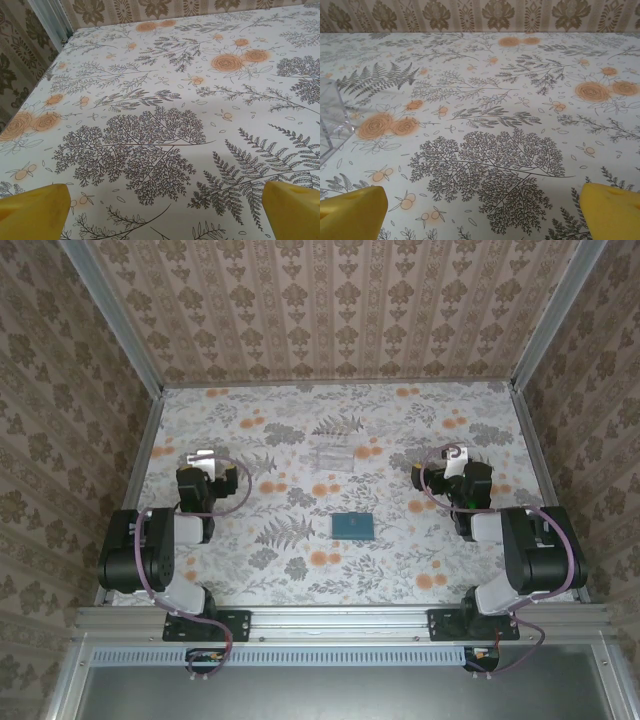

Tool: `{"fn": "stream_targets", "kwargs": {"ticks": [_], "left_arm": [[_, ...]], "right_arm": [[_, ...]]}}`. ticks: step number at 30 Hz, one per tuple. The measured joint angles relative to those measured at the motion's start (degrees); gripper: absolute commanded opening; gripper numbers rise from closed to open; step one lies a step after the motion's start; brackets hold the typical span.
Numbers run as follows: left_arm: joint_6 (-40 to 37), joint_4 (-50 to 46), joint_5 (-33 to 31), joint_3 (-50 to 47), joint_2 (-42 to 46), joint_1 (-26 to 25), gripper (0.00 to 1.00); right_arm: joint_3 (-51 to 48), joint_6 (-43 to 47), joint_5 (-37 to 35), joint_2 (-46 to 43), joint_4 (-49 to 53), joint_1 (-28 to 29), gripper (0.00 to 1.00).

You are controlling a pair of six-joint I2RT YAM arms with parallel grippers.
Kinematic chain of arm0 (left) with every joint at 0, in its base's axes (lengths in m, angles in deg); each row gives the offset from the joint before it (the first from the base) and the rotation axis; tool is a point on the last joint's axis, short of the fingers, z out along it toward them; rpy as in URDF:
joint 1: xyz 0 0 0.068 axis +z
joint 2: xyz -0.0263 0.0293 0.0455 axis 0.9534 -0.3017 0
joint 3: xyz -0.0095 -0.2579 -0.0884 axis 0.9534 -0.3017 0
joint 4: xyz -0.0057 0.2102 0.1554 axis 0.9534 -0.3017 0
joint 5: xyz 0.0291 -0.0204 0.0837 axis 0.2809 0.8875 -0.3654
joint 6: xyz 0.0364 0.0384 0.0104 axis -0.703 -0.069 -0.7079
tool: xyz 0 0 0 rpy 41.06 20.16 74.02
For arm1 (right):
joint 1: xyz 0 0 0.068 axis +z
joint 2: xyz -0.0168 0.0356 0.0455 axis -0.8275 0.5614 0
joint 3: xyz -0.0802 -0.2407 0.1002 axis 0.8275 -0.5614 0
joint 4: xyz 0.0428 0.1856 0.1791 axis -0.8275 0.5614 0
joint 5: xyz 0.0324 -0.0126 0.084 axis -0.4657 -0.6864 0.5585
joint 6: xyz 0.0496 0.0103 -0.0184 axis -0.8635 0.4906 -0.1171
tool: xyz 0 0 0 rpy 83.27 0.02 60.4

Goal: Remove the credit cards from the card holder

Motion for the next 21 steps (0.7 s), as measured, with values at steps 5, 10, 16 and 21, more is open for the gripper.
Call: {"fn": "stream_targets", "kwargs": {"ticks": [5, 10, 16, 21], "left_arm": [[0.0, 0.0, 0.0, 0.0, 0.0, 0.0, 1.0], [0.0, -0.2, 0.0, 0.0, 0.0, 0.0, 1.0], [0.0, -0.4, 0.0, 0.0, 0.0, 0.0, 1.0], [0.0, -0.4, 0.0, 0.0, 0.0, 0.0, 1.0]], "right_arm": [[0.0, 0.0, -0.3, 0.0, 0.0, 0.0, 1.0], [0.0, 0.0, -0.5, 0.0, 0.0, 0.0, 1.0], [0.0, 0.0, -0.5, 0.0, 0.0, 0.0, 1.0], [0.0, 0.0, -0.5, 0.0, 0.0, 0.0, 1.0]]}}
